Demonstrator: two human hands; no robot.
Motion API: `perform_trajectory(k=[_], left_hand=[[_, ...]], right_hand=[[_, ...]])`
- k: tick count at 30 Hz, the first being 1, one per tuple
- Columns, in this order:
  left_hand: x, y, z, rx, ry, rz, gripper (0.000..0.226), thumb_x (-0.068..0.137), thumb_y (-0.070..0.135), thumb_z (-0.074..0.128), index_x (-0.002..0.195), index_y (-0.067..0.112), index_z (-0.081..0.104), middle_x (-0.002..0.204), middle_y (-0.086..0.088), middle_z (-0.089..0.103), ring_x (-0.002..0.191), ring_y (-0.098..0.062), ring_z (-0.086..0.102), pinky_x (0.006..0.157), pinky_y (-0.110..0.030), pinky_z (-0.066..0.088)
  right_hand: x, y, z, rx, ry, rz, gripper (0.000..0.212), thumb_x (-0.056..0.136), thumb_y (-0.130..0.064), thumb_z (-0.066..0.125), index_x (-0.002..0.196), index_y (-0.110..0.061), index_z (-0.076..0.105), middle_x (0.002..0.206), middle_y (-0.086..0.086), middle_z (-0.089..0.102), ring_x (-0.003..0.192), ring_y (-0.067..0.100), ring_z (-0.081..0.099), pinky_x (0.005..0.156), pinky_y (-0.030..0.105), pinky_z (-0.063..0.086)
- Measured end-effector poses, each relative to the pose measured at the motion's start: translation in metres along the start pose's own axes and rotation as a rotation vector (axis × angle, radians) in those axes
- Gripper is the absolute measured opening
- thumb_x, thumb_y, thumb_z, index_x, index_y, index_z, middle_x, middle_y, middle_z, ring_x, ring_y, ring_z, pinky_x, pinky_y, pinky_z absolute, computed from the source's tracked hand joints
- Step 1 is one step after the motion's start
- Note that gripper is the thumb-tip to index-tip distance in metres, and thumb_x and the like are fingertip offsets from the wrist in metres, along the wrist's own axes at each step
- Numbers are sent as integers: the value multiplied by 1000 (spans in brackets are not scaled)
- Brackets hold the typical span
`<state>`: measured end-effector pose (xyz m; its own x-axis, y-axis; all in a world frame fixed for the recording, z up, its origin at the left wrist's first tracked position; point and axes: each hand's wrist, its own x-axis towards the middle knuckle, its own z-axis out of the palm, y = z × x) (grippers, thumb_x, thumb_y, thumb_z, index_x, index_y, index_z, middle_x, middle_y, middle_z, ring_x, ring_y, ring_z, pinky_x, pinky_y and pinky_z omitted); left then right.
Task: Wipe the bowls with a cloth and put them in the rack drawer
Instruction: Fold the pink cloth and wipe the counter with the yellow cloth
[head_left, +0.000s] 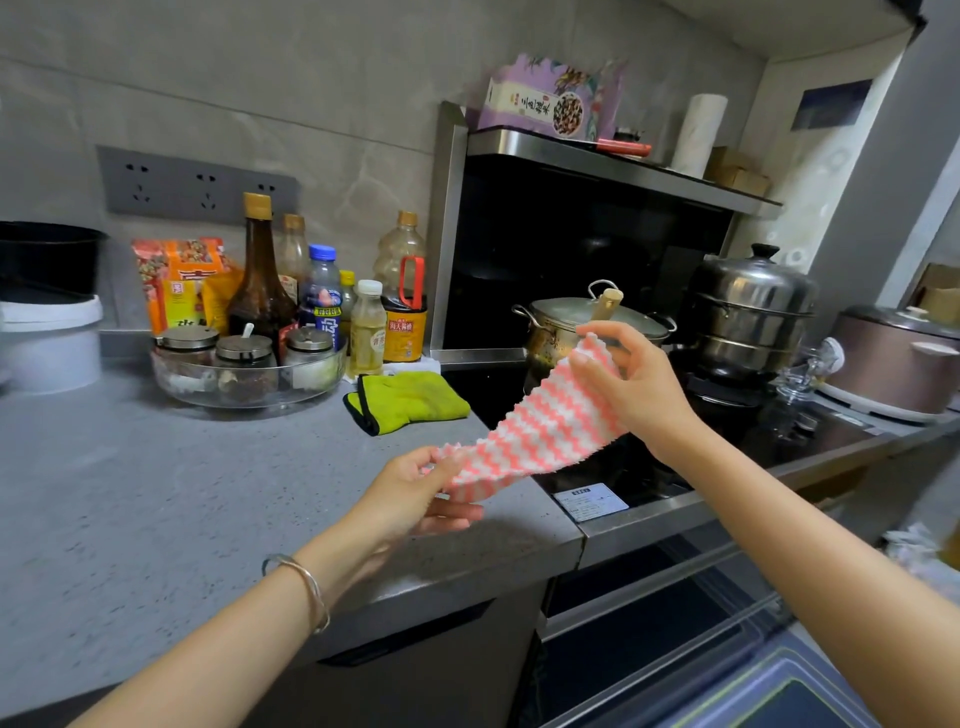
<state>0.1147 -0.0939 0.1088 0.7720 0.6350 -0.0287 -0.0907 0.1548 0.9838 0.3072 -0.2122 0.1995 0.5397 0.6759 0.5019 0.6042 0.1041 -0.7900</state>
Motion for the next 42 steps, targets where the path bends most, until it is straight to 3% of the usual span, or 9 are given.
perform_trajectory(k=[6,12,18,21,24,32,37,40,42], left_hand=[[5,2,-12,-220,-59,17,14,90,15,58,102,8,62,92,-8,73,82,-14,68,83,-27,57],[1,8,-6,52,100,166,34,97,32,48,90,3,65,75,-8,72,64,-11,70,59,-19,55],[2,16,7,-305,23,51,44,102,38,30,112,5,58,90,-12,71,70,-17,69,65,-32,60],[1,15,11,-239,-58,-4,46,93,39,52,119,1,53,96,-18,70,66,-20,67,63,-30,59],[0,7,12,-55,-10,49,55,76,10,75,124,2,48,103,-14,70,71,-16,70,60,-23,55],[-1,5,3,-59,20,141,39,85,6,67,120,11,50,83,-7,75,66,-17,70,56,-24,56],[5,3,1,93,60,146,39,87,12,66,120,15,45,70,3,73,54,-10,66,41,-16,43],[12,3,-6,235,-11,36,52,86,6,68,129,7,39,88,-5,72,58,-15,68,48,-21,51],[14,5,-7,360,-23,-26,70,82,12,74,139,12,33,122,-9,62,83,-20,69,67,-28,58]], right_hand=[[5,-18,-6,28,15,-93,25,90,-22,67,114,-24,62,97,5,72,85,14,71,70,27,58],[2,-13,-5,11,-11,-73,25,89,-26,66,114,-25,62,104,5,70,88,16,71,69,30,59],[3,-17,-3,82,33,-51,23,91,-23,64,114,-23,61,99,4,71,82,14,71,58,20,55],[3,-11,-1,103,69,12,17,92,-23,64,108,-28,62,103,5,69,86,17,69,54,21,55],[3,-4,-2,98,62,42,20,90,-23,65,110,-27,62,104,6,70,90,21,70,67,34,60],[-2,9,-5,157,54,80,23,89,-23,66,111,-29,62,102,11,71,88,23,71,69,38,60],[1,1,-1,126,34,52,26,88,-26,67,114,-28,61,101,7,71,89,19,71,73,37,60],[1,-8,4,73,-33,16,26,87,-27,69,112,-32,62,92,2,75,85,14,72,74,30,58],[2,-15,8,24,-96,-32,27,87,-25,69,113,-32,63,88,-2,75,81,9,72,71,22,56]])
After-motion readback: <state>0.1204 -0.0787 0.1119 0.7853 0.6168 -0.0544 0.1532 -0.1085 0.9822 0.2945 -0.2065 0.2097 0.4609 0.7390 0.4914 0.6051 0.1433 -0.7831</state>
